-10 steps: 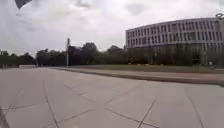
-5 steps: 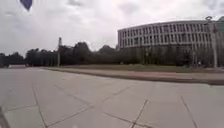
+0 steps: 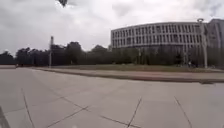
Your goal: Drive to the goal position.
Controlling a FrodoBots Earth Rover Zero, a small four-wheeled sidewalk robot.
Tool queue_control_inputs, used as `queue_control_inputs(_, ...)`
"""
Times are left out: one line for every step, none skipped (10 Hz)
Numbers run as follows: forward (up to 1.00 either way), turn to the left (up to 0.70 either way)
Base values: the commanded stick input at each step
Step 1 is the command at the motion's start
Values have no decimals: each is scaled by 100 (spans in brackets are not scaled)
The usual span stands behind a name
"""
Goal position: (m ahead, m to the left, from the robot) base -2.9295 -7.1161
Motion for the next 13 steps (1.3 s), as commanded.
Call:
queue_control_inputs(0, -70)
queue_control_inputs(0, -70)
queue_control_inputs(0, -70)
queue_control_inputs(0, -70)
queue_control_inputs(0, -70)
queue_control_inputs(0, -70)
queue_control_inputs(0, -70)
queue_control_inputs(0, -70)
queue_control_inputs(0, -70)
queue_control_inputs(0, -70)
queue_control_inputs(0, -70)
queue_control_inputs(0, -70)
queue_control_inputs(0, -70)
